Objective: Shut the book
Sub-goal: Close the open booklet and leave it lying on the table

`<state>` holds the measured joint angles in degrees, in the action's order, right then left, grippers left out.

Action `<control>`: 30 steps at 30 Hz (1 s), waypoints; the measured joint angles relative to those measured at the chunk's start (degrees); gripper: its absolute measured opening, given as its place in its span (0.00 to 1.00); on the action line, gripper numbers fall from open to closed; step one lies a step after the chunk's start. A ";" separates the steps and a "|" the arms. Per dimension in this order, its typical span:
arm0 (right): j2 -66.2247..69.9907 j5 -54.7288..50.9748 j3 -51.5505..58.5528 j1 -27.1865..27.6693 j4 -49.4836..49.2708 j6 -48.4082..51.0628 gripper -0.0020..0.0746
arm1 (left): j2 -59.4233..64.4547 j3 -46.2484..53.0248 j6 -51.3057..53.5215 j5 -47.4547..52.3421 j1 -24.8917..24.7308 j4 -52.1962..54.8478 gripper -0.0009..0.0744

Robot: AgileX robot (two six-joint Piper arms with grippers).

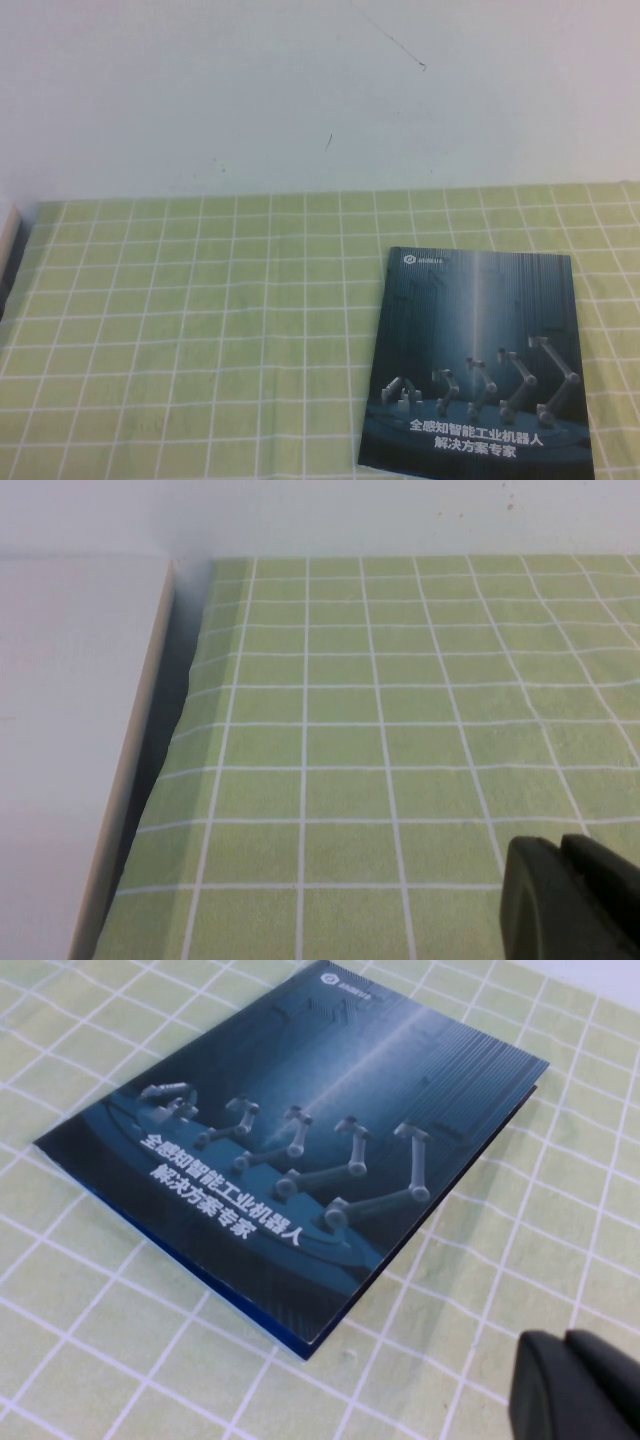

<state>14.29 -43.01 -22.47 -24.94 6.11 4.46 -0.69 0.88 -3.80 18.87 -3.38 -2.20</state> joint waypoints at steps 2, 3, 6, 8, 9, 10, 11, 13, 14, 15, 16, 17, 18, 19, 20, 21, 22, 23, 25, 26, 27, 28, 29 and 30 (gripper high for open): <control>0.00 0.00 0.00 0.00 0.00 0.00 0.02 | 0.00 0.00 0.00 0.00 0.00 0.00 0.01; 0.00 0.00 0.00 0.00 0.00 0.00 0.02 | 0.00 0.00 0.00 0.00 0.00 0.00 0.01; 0.00 0.00 0.00 0.00 0.00 0.00 0.02 | 0.00 0.00 0.13 0.00 0.00 0.00 0.01; -0.04 0.00 0.00 0.00 0.00 0.00 0.02 | 0.00 0.00 0.13 0.00 0.00 0.00 0.01; -0.15 0.00 0.00 0.00 0.00 0.00 0.02 | 0.00 0.00 0.13 0.00 0.00 0.00 0.01; -0.69 0.31 0.00 0.47 0.95 0.30 0.02 | 0.00 0.00 0.13 0.00 0.00 0.00 0.01; -1.44 0.84 0.00 1.29 2.28 0.95 0.02 | 0.00 0.00 0.13 0.00 0.00 -0.03 0.01; -3.27 2.58 0.00 3.61 6.73 1.67 0.02 | 0.00 0.00 0.13 0.00 0.00 -0.12 0.01; -4.33 3.21 0.00 5.19 8.41 1.98 0.02 | 0.00 0.00 0.13 0.00 0.00 -0.12 0.01; -5.21 3.36 0.00 6.55 9.50 2.05 0.02 | 0.00 0.00 0.13 0.00 0.00 -0.12 0.01; -6.30 3.60 0.00 8.36 10.26 2.08 0.02 | 0.00 0.00 0.13 0.00 0.00 -0.12 0.01; -7.34 3.85 0.00 10.26 10.96 2.08 0.02 | 0.00 0.00 0.13 0.00 0.00 -0.12 0.01; -8.28 4.15 0.00 12.18 11.71 2.08 0.02 | 0.00 0.00 0.13 0.00 0.00 -0.12 0.01; -9.08 4.26 0.00 14.05 12.92 1.93 0.02 | 0.00 0.00 0.13 0.00 0.00 -0.12 0.01; -9.71 4.35 0.00 15.87 14.09 1.04 0.02 | 0.00 0.00 0.13 0.00 0.00 -0.12 0.01; -10.13 4.63 0.00 17.29 14.47 -0.18 0.02 | 0.00 0.00 0.13 0.00 0.00 -0.12 0.01; -10.58 4.99 0.00 19.31 14.32 -2.35 0.02 | 0.00 0.00 0.13 0.00 0.00 -0.12 0.01; -10.82 5.40 0.00 20.59 13.70 -4.46 0.02 | 0.00 0.00 0.13 0.00 0.00 -0.12 0.01; -11.03 6.71 0.13 23.11 12.23 -7.19 0.02 | 0.00 0.00 0.13 0.00 0.00 -0.12 0.01; -11.03 8.19 0.59 24.26 11.58 -7.81 0.02 | 0.00 0.00 0.13 0.00 0.00 -0.12 0.01; -11.03 10.29 1.40 25.23 11.20 -8.21 0.02 | 0.00 0.00 0.13 0.00 0.00 -0.12 0.01; -11.03 12.77 2.68 26.08 10.86 -8.67 0.02 | 0.00 0.00 0.13 0.00 0.00 -0.12 0.01; -11.03 15.49 4.37 26.85 10.55 -9.37 0.02 | 0.00 0.00 0.13 0.00 0.00 -0.12 0.01; -11.03 17.79 5.97 27.40 10.28 -9.79 0.02 | 0.00 0.00 0.13 0.00 0.00 -0.12 0.01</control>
<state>3.26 -25.22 -16.50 2.46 16.39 -5.33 -0.69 0.88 -3.67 18.87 -3.38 -2.32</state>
